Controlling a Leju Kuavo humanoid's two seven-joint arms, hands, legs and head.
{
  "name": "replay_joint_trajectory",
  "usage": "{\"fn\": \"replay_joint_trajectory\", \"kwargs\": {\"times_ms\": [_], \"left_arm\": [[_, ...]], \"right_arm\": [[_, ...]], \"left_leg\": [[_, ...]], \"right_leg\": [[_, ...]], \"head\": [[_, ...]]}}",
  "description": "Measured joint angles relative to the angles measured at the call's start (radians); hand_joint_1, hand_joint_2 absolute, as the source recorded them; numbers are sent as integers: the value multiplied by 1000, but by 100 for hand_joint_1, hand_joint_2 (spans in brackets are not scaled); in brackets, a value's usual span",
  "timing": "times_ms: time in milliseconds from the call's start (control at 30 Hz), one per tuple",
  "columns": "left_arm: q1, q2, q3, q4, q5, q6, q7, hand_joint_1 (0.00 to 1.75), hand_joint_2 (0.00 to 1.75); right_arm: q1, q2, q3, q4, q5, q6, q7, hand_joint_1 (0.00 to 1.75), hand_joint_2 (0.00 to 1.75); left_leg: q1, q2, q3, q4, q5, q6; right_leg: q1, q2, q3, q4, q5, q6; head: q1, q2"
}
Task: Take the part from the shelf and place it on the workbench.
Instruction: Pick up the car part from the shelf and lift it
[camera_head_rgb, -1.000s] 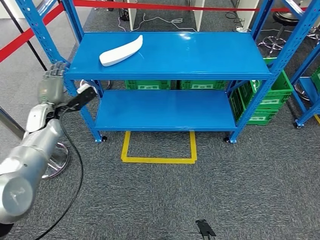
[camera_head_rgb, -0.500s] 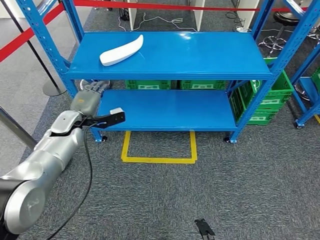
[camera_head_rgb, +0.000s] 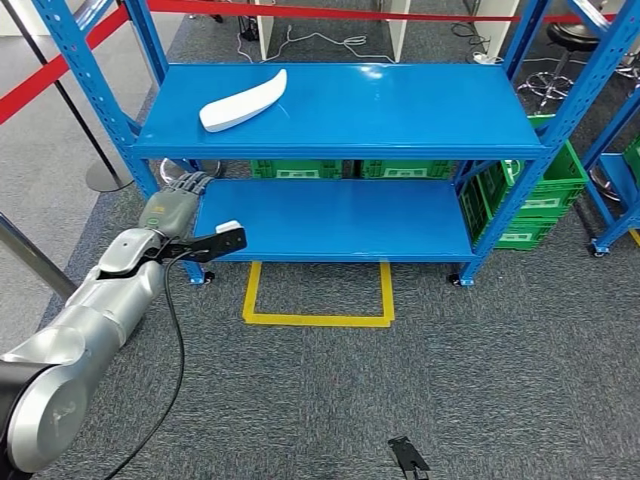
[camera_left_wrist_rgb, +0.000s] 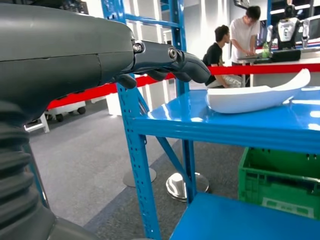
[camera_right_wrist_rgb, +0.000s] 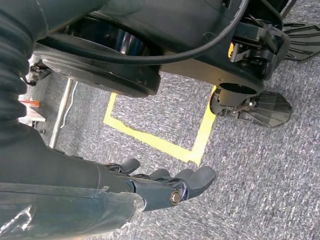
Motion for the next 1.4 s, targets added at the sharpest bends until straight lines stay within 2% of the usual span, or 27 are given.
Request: {"fn": "replay_joint_trajectory", "kwargs": {"times_ms": [600, 733, 767, 900, 1033, 1267, 1400], "left_arm": [[2, -1, 0, 0, 19, 6, -1, 0, 0], [1, -2, -16, 0, 22, 39, 11, 0, 175], [0, -2, -23, 0, 18, 58, 18, 0, 175], [-9, -2, -62, -1, -5, 168, 52, 0, 0], [-21, -2, -95, -2, -12, 211, 73, 0, 0], [-26, -3, -115, -1, 21, 98, 64, 0, 0], [-27, -4, -120, -1, 22, 71, 70, 0, 0]], "right_arm": [[0, 0, 0, 0, 2, -1, 0, 0, 175], [0, 0, 0, 0, 7, -2, 0, 0, 175], [0, 0, -1, 0, 9, -2, 0, 0, 175], [0, 0, -3, 0, 19, -3, 0, 0, 175], [0, 0, -8, 0, 23, -4, 0, 0, 175], [0, 0, -13, 0, 24, -4, -3, 0, 175], [0, 0, -17, 0, 23, -4, -3, 0, 175]], "left_leg": [[0, 0, 0, 0, 0, 0], [0, 0, 0, 0, 0, 0], [0, 0, 0, 0, 0, 0], [0, 0, 0, 0, 0, 1], [0, 0, 0, 0, 0, 1], [0, 0, 0, 0, 0, 1], [0, 0, 0, 0, 0, 1]], "right_leg": [[0, 0, 0, 0, 0, 0], [0, 0, 0, 0, 0, 0], [0, 0, 0, 0, 0, 0], [0, 0, 0, 0, 0, 0], [0, 0, 0, 0, 0, 0], [0, 0, 0, 0, 0, 0], [0, 0, 0, 0, 0, 0]], "head": [[0, 0], [0, 0], [0, 0], [0, 0], [0, 0], [0, 0], [0, 0]]}}
